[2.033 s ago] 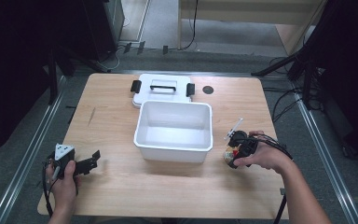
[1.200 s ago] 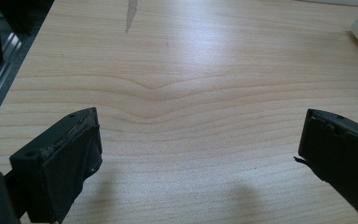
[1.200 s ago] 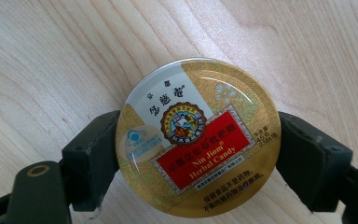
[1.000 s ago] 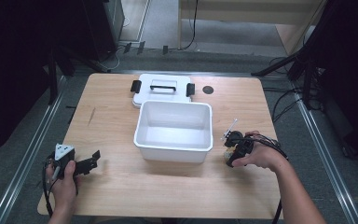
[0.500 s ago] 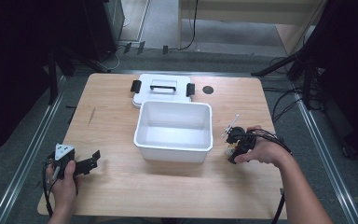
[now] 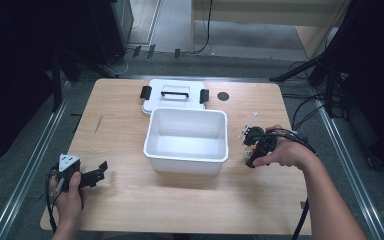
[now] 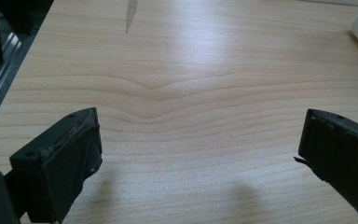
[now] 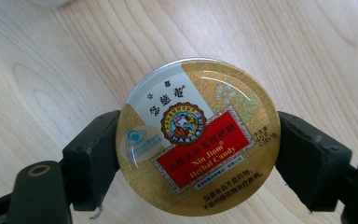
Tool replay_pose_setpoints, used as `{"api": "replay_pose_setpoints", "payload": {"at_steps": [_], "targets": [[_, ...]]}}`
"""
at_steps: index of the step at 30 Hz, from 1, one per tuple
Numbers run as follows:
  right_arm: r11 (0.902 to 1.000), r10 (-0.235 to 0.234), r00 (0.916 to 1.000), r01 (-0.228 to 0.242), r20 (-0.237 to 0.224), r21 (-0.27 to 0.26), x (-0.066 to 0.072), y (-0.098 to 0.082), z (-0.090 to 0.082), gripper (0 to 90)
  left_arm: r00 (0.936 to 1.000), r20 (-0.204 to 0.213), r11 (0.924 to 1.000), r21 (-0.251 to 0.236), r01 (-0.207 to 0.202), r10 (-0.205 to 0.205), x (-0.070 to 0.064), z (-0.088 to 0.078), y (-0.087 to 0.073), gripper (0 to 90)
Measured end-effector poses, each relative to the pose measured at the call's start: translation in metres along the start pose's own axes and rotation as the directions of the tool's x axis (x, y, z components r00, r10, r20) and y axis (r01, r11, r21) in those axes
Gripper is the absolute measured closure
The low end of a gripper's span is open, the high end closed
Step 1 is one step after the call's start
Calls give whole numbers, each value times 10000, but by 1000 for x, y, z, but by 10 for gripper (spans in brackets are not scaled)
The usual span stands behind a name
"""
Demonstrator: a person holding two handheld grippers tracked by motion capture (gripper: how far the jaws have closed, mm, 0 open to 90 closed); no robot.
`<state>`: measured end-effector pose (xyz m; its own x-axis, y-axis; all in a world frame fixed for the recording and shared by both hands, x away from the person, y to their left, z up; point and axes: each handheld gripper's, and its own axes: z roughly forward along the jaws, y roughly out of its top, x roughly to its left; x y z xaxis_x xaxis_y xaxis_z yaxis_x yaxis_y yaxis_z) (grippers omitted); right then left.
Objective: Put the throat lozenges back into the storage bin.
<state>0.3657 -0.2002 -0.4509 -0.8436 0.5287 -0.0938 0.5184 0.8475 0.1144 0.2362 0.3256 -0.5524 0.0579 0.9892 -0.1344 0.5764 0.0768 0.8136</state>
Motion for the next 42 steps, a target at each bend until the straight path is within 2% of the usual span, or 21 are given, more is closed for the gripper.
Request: {"api": "replay_pose_setpoints", "payload": {"at_steps": [11,27,42], "targets": [[9995,-324,9994,324,-72,-35,-1,9,-20,206,10000,-4,10000,6,3,-3,0,0,0,0],[9978,-651,9978,653,106,-136,-6,25,-49,207,10000,6,10000,17,-6,6,0,0,0,0],[9945,-1032,9945,1035,201,-129,-5,43,-69,206,10000,28,10000,-26,30,-30,0,1,0,0]]}}
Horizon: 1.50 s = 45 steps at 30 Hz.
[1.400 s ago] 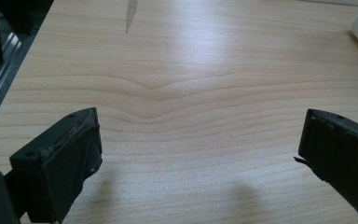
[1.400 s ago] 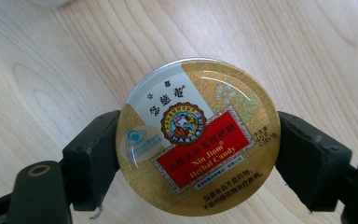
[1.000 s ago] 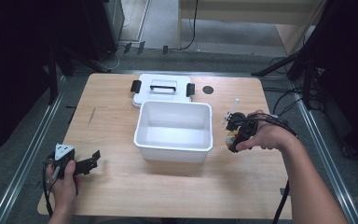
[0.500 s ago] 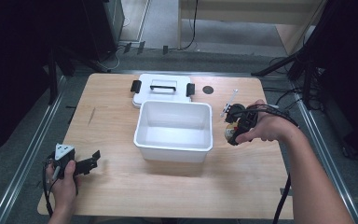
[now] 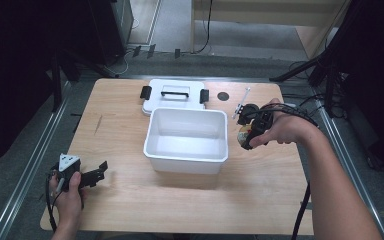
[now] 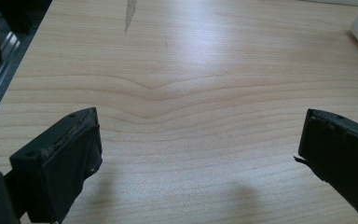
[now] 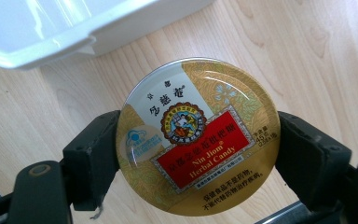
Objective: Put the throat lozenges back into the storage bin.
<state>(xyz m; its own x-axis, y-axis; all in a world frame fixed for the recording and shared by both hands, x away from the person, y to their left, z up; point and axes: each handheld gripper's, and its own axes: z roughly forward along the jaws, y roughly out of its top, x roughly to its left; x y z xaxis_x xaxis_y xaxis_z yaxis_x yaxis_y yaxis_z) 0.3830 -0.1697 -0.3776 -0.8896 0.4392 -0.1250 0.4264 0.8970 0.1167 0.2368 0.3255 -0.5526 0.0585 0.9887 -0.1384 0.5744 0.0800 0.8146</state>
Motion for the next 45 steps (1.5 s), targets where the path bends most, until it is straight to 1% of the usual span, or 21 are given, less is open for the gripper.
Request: {"api": "replay_pose_setpoints", "payload": {"at_steps": [5,8,12,13,15,17,19,26,28,30,32,37,45], "targets": [[9999,-133,9999,133,40,5,0,6,-7,207,10000,4,10000,2,-20,20,0,0,0,0],[9999,-118,9999,118,66,-18,1,10,-11,207,10000,6,10000,25,-34,34,0,0,0,0],[9996,-279,9996,280,89,-52,1,16,-15,206,10000,12,10000,21,-26,26,0,0,0,0],[9997,-251,9996,251,92,-33,1,17,-15,206,10000,13,10000,22,-25,24,0,0,0,0],[9994,-343,9994,344,105,-56,1,20,-17,206,10000,18,10000,19,-23,23,0,0,0,0],[9994,-337,9994,337,94,-57,2,23,-18,206,10000,16,10000,20,-26,26,0,0,0,0],[9989,-456,9989,456,62,-65,3,26,-18,206,10000,18,10000,20,-33,33,0,0,0,0],[9983,-578,9983,579,98,-50,5,36,-23,206,10000,25,10000,33,-42,42,0,0,0,0],[9981,-607,9981,608,106,-38,6,38,-23,206,10000,30,10000,20,-29,29,0,0,0,0],[9973,-730,9973,730,109,-38,7,41,-24,206,10000,38,10000,19,-28,27,0,0,0,0],[9973,-727,9973,728,103,-81,8,44,-24,206,10000,39,10000,24,-27,27,0,0,0,0],[9959,-907,9958,907,80,-57,11,52,-23,206,10000,45,10000,8,-15,15,0,0,0,0],[9931,-1158,9933,1158,9,-172,17,66,-20,206,10000,55,10000,6,-11,11,1,0,0,0]]}}
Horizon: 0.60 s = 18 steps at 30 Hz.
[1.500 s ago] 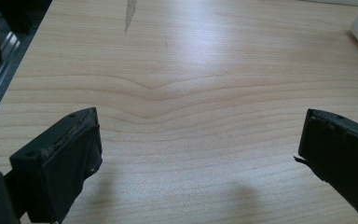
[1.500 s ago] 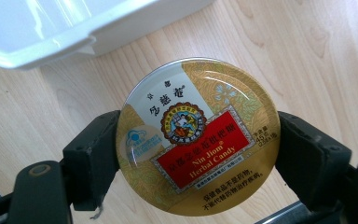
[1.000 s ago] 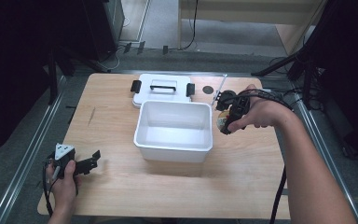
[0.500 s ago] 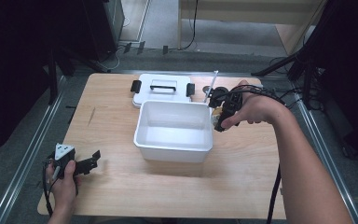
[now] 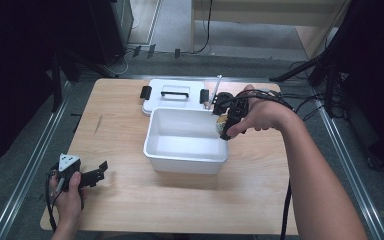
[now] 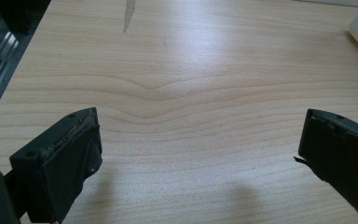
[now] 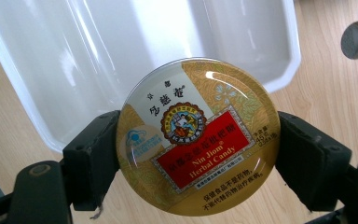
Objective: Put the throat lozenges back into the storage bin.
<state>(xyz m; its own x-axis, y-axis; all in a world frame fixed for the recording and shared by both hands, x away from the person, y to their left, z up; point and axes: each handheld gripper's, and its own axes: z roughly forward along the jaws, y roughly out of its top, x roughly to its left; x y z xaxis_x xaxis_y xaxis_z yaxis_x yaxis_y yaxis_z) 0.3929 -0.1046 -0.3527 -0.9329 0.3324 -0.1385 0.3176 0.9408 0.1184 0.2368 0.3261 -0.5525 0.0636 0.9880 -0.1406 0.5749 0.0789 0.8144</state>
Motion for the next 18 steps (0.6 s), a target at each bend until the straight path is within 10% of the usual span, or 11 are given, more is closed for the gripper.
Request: {"api": "replay_pose_setpoints", "payload": {"at_steps": [18], "targets": [[9991,-424,9990,424,-107,17,7,20,10,206,10000,28,10000,2,-7,7,0,0,0,0]]}}
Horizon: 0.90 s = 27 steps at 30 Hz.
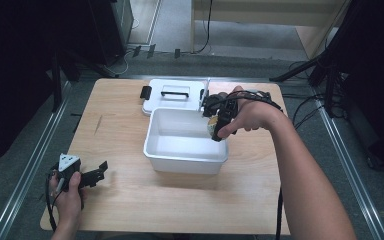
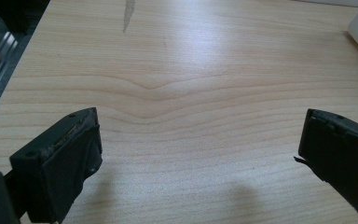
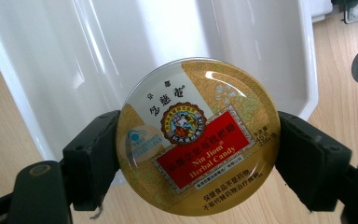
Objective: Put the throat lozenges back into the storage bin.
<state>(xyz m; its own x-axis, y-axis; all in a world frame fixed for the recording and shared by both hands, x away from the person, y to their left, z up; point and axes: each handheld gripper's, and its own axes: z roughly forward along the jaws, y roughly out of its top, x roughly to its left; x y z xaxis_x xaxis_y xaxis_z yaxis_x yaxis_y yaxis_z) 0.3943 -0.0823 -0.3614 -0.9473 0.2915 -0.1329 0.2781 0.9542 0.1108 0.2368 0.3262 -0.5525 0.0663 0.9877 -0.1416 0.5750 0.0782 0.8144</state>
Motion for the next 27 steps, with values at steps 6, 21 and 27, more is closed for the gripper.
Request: {"api": "replay_pose_setpoints", "payload": {"at_steps": [6,21,27], "targets": [[9999,-143,9999,143,-67,-10,2,6,3,206,10000,4,10000,3,4,-4,0,0,0,0],[9991,-419,9990,418,-130,-78,7,18,14,206,10000,18,10000,10,19,-19,0,0,0,0],[9977,-673,9977,672,-120,-55,9,22,22,206,10000,33,10000,9,24,-24,0,0,0,0]]}}
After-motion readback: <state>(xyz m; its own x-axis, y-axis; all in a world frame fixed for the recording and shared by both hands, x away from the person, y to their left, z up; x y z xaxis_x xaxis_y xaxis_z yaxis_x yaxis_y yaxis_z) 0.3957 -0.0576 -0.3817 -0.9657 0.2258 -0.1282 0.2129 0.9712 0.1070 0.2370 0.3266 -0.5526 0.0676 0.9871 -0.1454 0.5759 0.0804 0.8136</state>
